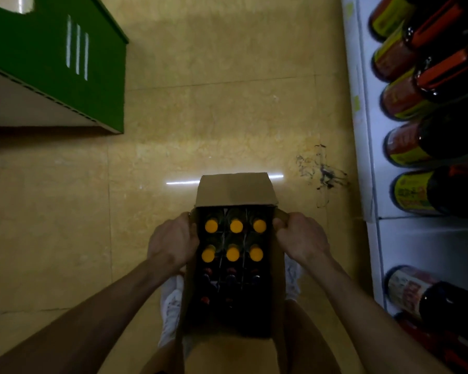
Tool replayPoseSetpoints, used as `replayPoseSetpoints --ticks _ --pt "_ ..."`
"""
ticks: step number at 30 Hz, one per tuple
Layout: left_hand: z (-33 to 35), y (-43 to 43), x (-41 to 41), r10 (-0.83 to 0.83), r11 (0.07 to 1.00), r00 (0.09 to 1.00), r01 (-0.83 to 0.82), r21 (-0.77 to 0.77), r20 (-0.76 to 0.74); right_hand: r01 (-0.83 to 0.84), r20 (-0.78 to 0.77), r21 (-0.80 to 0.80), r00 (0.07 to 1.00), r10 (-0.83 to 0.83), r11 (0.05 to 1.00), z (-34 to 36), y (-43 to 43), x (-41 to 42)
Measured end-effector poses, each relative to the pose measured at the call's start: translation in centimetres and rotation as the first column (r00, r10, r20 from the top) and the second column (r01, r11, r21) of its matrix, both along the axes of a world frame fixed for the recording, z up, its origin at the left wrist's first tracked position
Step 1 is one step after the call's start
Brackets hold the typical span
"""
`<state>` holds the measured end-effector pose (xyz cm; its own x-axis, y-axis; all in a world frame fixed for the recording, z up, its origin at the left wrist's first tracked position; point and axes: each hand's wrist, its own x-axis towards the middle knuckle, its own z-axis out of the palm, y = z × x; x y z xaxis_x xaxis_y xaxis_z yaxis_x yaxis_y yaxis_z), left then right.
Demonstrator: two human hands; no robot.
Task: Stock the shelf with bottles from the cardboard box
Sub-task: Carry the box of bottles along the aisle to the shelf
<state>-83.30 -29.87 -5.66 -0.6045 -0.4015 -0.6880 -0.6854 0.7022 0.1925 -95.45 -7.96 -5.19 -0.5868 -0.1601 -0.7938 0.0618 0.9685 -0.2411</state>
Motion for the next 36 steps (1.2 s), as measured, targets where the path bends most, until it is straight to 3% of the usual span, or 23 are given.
replayPoseSetpoints --ticks 16,36 --pt "0.5 -4.6 -16.0 0.027 0.999 0.999 -0.028 -0.020 -0.038 0.001 -0.049 -0.029 0.999 -0.003 1.000 -0.6 -4.0 -15.8" --pt "-1.6 -14.9 -29.1 -0.003 0.995 0.998 0.009 0.100 -0.059 0.132 -0.100 0.100 0.988 -0.122 0.986 0.7 -14.6 -28.3"
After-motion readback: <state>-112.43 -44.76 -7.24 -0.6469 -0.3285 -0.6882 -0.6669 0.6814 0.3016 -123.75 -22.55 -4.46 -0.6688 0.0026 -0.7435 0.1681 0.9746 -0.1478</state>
